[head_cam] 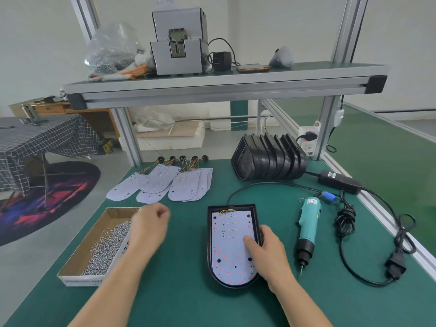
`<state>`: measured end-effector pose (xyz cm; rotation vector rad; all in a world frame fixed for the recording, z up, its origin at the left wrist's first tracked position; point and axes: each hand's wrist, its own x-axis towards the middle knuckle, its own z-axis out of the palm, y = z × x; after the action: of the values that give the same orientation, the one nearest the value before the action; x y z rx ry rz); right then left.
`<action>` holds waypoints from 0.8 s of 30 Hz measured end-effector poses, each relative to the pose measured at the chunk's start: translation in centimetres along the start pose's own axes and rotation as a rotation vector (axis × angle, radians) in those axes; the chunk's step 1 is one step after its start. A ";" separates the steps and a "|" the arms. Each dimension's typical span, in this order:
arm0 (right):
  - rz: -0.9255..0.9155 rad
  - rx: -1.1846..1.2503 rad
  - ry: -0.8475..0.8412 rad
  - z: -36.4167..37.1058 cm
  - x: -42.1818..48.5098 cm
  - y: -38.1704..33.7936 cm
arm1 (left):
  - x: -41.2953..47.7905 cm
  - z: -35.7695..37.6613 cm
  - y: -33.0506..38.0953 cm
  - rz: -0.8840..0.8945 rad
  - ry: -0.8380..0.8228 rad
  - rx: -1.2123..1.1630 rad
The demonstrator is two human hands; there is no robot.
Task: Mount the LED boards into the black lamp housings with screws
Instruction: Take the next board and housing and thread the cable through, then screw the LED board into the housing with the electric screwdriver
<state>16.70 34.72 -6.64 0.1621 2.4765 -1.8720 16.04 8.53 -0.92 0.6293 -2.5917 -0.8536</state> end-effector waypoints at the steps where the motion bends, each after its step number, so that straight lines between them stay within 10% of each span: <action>1: -0.004 -0.014 -0.001 0.0 0.0 0.0 | 0.8 -1.2 -1.4 -0.027 0.069 0.057; 9: -0.026 -0.065 -0.001 0.1 0.2 -0.1 | 2.3 -4.4 -8.7 -0.162 -0.161 0.582; 24: -0.019 -0.047 0.009 -0.1 -0.2 -0.3 | 2.5 -4.3 -10.9 -0.112 0.122 0.376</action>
<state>16.84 34.71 -6.27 0.1461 2.5340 -1.8220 19.18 -2.62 -3.98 0.9052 -2.6418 -0.3414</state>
